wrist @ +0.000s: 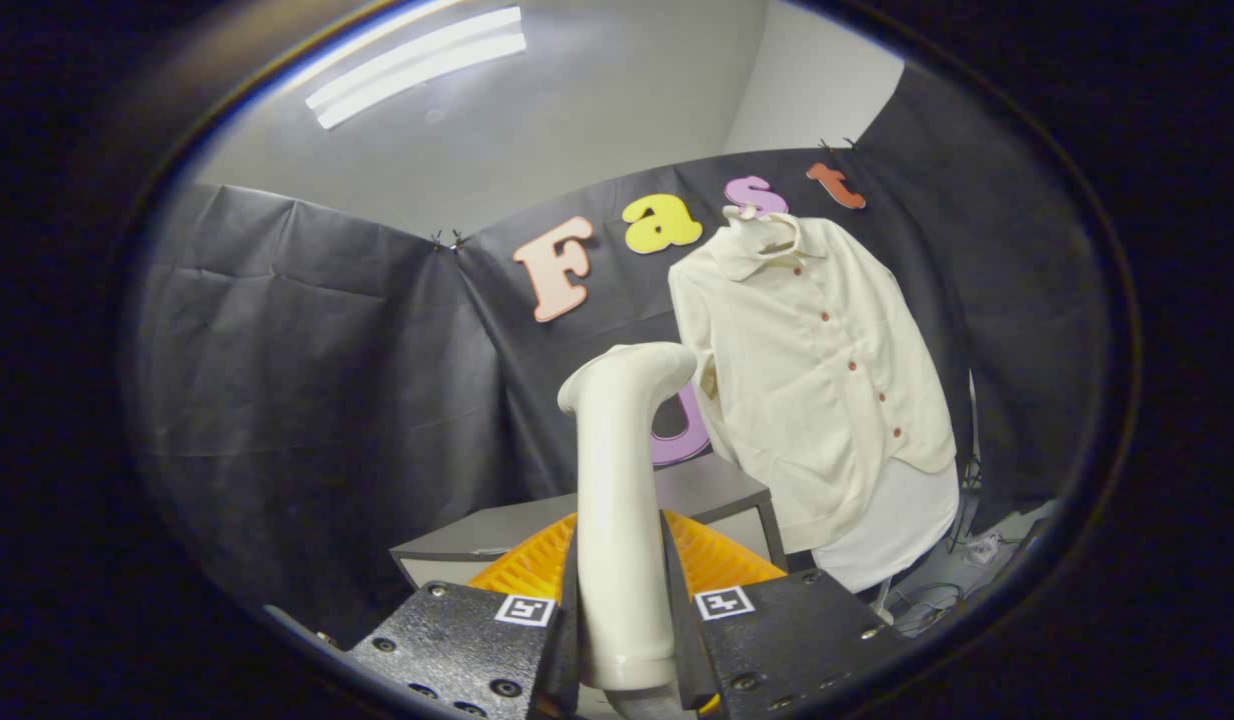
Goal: Iron the clothes twice with a garment steamer, once on the left side and once on the right side.
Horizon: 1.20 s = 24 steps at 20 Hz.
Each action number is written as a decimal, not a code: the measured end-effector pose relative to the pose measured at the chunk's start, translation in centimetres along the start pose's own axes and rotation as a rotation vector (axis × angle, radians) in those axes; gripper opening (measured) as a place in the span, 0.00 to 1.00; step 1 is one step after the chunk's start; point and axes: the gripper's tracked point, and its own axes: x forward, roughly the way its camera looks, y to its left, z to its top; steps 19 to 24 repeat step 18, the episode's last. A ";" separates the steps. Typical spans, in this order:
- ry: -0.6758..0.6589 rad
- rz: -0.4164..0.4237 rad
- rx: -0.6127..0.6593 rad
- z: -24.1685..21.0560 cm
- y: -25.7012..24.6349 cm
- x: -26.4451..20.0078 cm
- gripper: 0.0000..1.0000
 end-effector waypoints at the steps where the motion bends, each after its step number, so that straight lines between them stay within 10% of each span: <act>1: -0.013 -0.005 -0.024 0.2 0.8 -0.5 0.37; 7: -0.049 -0.047 -0.208 0.1 3.2 -1.2 0.37; 24: 0.000 -0.098 -0.182 -2.2 4.5 -0.9 0.37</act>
